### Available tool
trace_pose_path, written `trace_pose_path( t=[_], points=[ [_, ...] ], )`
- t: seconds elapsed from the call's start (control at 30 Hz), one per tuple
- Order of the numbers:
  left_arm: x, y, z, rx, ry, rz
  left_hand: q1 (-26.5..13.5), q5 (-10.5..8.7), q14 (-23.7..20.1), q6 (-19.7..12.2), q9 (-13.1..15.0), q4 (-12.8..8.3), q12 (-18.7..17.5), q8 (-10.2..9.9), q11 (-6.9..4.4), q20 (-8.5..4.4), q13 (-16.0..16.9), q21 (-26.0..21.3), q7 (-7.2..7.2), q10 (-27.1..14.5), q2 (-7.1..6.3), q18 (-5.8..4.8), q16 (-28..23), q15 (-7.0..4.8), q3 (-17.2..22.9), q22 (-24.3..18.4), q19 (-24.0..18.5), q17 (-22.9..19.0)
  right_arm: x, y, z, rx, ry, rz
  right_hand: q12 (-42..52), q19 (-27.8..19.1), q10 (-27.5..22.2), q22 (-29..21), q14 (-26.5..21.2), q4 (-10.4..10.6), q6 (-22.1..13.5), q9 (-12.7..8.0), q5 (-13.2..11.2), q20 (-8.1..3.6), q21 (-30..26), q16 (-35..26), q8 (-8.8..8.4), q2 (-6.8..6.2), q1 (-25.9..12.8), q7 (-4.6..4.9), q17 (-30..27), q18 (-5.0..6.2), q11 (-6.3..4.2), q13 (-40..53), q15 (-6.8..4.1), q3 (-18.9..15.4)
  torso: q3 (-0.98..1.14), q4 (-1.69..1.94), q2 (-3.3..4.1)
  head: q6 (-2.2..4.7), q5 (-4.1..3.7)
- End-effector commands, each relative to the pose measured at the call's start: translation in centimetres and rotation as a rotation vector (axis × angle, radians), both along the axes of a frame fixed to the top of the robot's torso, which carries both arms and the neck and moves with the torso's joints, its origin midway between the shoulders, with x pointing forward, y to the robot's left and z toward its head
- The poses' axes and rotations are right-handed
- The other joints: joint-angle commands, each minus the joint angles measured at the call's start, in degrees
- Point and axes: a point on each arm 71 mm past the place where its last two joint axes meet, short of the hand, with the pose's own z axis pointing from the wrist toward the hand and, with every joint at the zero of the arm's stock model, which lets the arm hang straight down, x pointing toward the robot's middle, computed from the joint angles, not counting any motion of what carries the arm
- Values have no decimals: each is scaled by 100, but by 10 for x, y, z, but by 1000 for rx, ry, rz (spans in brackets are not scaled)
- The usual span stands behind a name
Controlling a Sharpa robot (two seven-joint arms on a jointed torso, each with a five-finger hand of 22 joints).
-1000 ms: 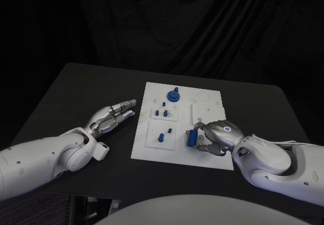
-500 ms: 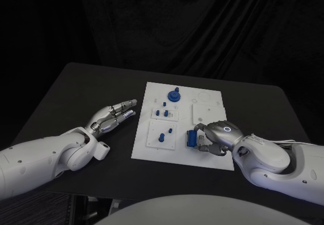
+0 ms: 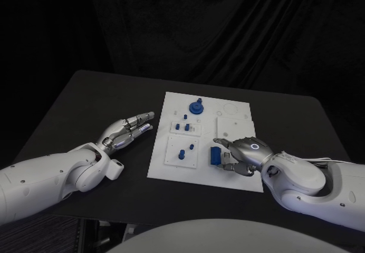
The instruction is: Assemble the parts on the task board
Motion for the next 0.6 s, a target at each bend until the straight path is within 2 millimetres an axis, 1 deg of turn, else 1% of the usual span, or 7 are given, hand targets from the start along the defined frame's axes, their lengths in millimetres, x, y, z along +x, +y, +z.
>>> trace_pose_path(
  t=[0.03,0.17,0.2,0.23,0.5,0.57,0.6],
  points=[
    [-1,-2,3,-40,-36,-19,-51,-9,28,-3,6,11,4,24,53,-4,2,26,-7,-1,4,62,24,23,-21,-9,21,8,-1,1,0,1,2,10,-5,-26,566,1018,429,-10,-94,-31,6,-1,-22,-32,-87,-115,0,133,1097,14,-4,1478,17,-47,1,-9,-2,-1,4],
    [-2,-2,3,-40,-35,-19,-51,-9,28,-3,6,11,4,24,53,-4,2,26,-7,-1,4,62,24,23,-21,-9,21,8,-2,1,1,10,-5,5,4,-18,585,1022,433,131,-237,-53,36,-15,-21,-30,-158,-557,-43,132,1103,11,-10,1492,8,5,3,-8,-6,-1,11],
    [-2,-2,3,-40,-35,-19,-55,-9,27,-2,6,11,4,24,54,-4,2,26,-5,-1,4,61,24,23,-21,-12,19,8,-2,0,1,13,-7,3,11,-15,599,1023,435,514,-254,-45,56,-17,-25,-29,-117,-880,-29,133,1106,10,-10,1502,6,288,2,-8,-7,-1,11],
    [-2,-2,3,-40,-34,-19,-55,-9,27,-2,6,11,4,24,54,-4,2,26,-5,-1,4,61,24,23,-21,-12,19,8,-2,0,2,16,-9,0,15,-12,607,1024,436,573,-242,-39,56,-15,-21,-27,-79,-949,-12,141,1109,9,-5,1508,9,331,3,-8,-8,-1,12],
    [-2,-1,2,-38,-33,-16,-59,-9,28,-2,6,10,0,24,55,-4,2,27,-3,-3,4,61,24,24,-20,-10,20,8,-4,-3,8,63,-40,-20,15,32,607,1044,450,616,-43,13,122,2,40,-15,239,-1275,-349,177,1134,-5,23,1508,31,321,6,-14,-10,-1,24],
    [-2,-1,2,-37,-33,-16,-59,-9,28,-2,6,10,0,24,55,-4,2,27,-3,-3,4,61,24,24,-20,-10,20,8,-4,-4,9,84,-42,-26,15,53,607,1053,456,613,152,53,106,5,72,-9,460,-1176,-468,183,1147,-12,27,1508,33,368,6,-11,-9,-1,13],
    [-2,-1,2,-37,-32,-16,-59,-9,28,-2,6,10,0,24,55,-4,2,27,-3,-3,4,61,24,24,-20,-10,20,8,-5,-5,9,90,-42,-28,15,62,607,1057,461,600,279,74,71,8,83,-5,601,-994,-490,186,1156,-15,31,1508,36,463,7,-13,-9,-1,12]
  ],
)
